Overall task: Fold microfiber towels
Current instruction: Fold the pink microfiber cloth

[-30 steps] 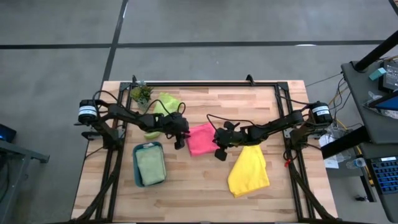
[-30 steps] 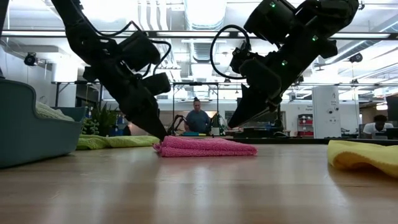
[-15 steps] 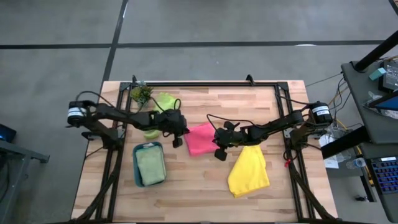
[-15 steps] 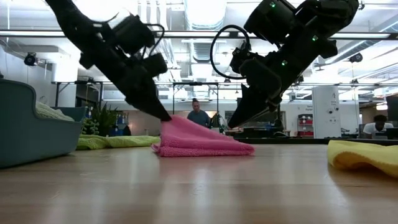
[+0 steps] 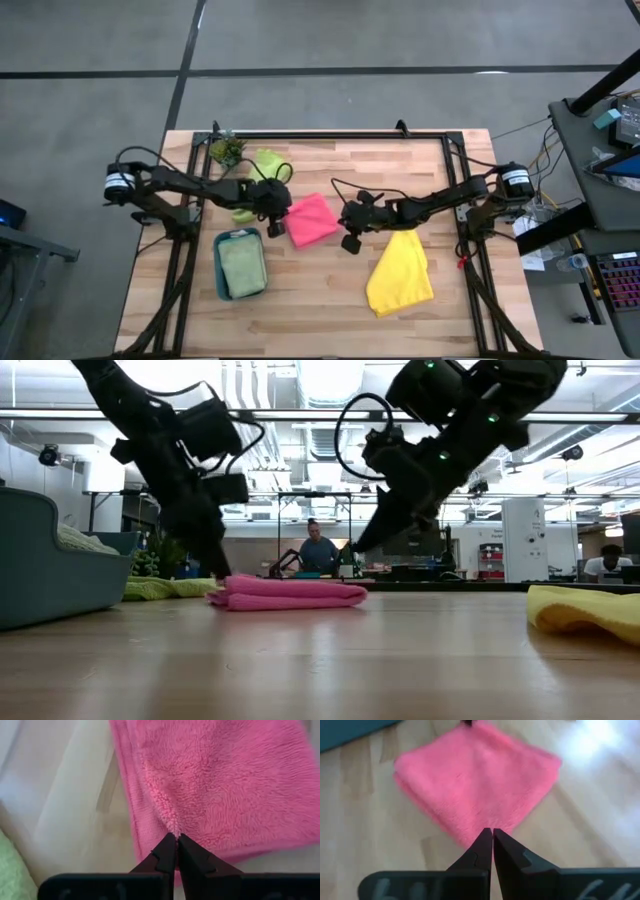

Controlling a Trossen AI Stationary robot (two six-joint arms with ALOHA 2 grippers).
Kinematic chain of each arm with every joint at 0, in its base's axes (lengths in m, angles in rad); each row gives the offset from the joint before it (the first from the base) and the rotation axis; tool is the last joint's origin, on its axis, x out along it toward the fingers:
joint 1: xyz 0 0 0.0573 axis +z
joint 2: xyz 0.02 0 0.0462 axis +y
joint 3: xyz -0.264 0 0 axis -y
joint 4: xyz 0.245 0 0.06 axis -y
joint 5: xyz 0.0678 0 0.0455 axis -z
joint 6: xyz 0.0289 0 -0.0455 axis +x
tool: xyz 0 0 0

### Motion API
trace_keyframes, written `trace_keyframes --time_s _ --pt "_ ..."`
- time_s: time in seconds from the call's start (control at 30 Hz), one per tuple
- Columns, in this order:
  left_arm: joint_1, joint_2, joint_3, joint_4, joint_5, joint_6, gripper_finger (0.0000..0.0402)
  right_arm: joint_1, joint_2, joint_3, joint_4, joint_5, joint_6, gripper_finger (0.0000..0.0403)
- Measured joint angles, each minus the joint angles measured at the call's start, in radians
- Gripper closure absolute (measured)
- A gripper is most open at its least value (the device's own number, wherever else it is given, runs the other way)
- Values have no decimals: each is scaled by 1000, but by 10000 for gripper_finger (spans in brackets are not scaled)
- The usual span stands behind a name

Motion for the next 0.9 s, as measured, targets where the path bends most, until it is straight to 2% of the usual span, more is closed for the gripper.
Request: trace_keyframes --time_s 0.17,0.37,0.53,0.9 --pt "0 21 -2 -10 -4 -23 400 -9 0 38 -4 0 -63 394" --pt "0 24 -2 -49 -96 -49 400 -18 0 73 -4 -1 -105 394" --pt "0 23 -1 -71 -106 -58 394 -30 0 76 -5 -8 -108 394" --pt "0 4 12 -115 -141 -34 261 -33 0 75 -4 -12 -81 394"
